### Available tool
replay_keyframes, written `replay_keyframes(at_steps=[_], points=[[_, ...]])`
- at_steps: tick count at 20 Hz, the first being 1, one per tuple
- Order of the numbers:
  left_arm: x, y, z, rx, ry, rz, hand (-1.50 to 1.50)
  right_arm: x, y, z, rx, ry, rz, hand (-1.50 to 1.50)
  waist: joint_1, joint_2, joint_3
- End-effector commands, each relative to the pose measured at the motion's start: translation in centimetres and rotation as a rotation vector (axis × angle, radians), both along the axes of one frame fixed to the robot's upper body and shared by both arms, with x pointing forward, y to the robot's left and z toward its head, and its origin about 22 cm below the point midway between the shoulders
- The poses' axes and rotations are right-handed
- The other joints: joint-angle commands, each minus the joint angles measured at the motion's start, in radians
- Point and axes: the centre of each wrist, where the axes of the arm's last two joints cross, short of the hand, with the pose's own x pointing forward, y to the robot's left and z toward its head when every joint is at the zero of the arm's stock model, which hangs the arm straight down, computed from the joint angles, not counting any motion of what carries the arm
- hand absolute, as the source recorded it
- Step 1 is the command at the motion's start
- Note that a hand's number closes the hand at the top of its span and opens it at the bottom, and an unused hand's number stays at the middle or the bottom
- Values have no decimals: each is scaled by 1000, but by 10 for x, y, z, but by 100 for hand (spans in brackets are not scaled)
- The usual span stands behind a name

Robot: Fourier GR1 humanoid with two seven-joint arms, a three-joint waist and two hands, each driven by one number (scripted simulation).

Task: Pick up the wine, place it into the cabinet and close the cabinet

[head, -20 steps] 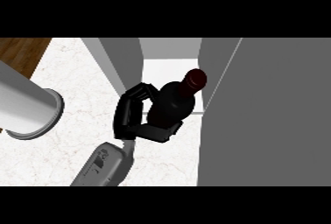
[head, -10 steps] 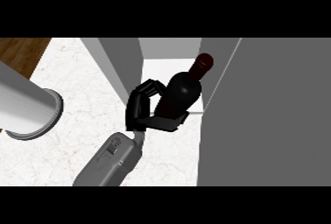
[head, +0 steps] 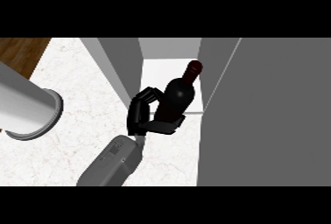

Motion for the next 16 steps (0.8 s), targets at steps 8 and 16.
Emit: replay_keyframes(at_steps=[8, 16], points=[[10, 7, -29, -132, 30, 1, 150, 2, 15, 1, 6, -8, 10, -150, -6, 1, 0], [39, 15, -20, -136, 39, -16, 150, -3, 9, 3, 12, 13, 21, -150, -9, 2, 0]])
